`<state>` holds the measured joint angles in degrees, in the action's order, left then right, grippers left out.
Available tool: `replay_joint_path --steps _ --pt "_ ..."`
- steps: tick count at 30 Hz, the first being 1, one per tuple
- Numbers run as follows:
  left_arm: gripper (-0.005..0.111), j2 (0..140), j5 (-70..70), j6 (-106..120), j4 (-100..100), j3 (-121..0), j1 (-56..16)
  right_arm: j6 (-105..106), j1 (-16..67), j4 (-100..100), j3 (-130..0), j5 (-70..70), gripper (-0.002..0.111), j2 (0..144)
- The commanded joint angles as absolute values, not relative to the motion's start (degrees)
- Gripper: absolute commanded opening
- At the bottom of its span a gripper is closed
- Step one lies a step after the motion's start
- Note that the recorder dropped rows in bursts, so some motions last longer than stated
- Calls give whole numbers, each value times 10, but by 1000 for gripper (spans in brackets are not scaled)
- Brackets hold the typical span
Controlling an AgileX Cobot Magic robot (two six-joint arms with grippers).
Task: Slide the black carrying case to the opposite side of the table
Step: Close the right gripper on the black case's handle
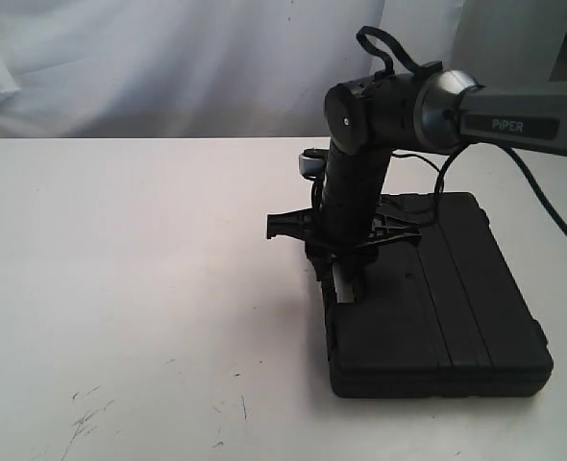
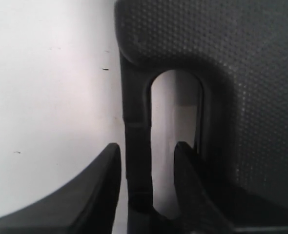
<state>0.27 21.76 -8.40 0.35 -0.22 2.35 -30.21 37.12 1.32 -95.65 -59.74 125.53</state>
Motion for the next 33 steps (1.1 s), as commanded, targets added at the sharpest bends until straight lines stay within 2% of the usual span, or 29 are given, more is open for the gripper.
replay_joint_path --steps 1,12,17,23,33 --pt "0 0 210 -84 0 0 19 -306 373 6 -959 -581 35 1258" --pt "0 0 210 -85 0 0 19 -306 377 11 -959 -569 32 1276" --pt "0 0 210 -84 0 0 19 -307 377 11 -959 -568 20 1276" --pt "0 0 210 -84 0 0 19 -306 377 36 -959 -568 0 1276" --pt "0 0 210 -85 0 0 19 -300 408 86 -959 -524 0 1276"
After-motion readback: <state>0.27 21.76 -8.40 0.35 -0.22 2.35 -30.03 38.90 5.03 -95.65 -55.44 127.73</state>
